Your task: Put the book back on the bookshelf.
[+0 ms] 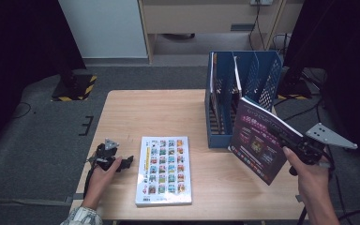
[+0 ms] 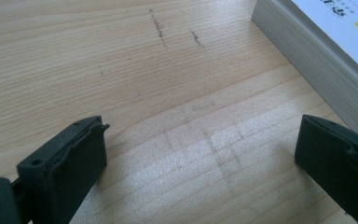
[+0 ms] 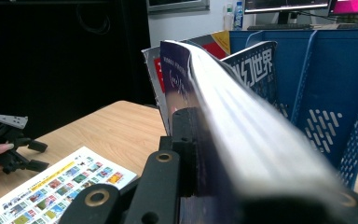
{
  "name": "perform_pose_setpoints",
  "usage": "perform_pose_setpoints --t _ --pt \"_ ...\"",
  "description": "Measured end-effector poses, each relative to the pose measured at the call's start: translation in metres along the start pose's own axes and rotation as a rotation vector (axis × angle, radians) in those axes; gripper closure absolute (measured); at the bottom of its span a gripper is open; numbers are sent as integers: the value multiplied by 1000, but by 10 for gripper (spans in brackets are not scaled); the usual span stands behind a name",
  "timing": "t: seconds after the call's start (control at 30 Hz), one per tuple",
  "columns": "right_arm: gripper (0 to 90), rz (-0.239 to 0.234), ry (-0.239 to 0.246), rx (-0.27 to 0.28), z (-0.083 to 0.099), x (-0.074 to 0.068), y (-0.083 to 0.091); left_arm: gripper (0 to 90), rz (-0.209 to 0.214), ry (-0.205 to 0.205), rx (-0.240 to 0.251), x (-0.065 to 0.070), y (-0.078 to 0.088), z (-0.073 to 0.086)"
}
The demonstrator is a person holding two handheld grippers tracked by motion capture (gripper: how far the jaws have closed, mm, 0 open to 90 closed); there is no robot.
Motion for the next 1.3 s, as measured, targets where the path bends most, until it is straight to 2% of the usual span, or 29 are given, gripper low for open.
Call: perform_pose_setpoints --t 0.13,0.3,0.5,0.67,0.83,0.9,1.13,1.3 --pt "840 7 9 -14 1 1 4 13 0 0 0 0 0 0" --pt "841 11 -2 -1 -4 1 11 13 0 0 0 0 0 0" --pt "840 9 -29 26 -21 0 16 12 1 0 0 0 0 0" --pt "840 5 -29 48 -36 -2 17 10 2 -1 0 0 0 0" --pt "840 13 -17 47 -49 -3 16 10 2 -1 0 0 0 0" --pt "840 21 -14 48 -54 -2 15 10 2 -1 0 0 0 0" --pt "840 49 -53 53 -71 8 13 9 2 -1 -1 0 0 0" --pt "840 80 -47 47 -85 14 10 6 1 1 -2 0 0 0"
Point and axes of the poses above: each handheld gripper's, and its own axes: y roughly backward along the jaws, z roughly out of its underside, x roughly to its right, the point moved 1 cm from there along -y, roughly forward along the jaws, and after that the axes turned 7 degrees about z, right-handed, at the moved point
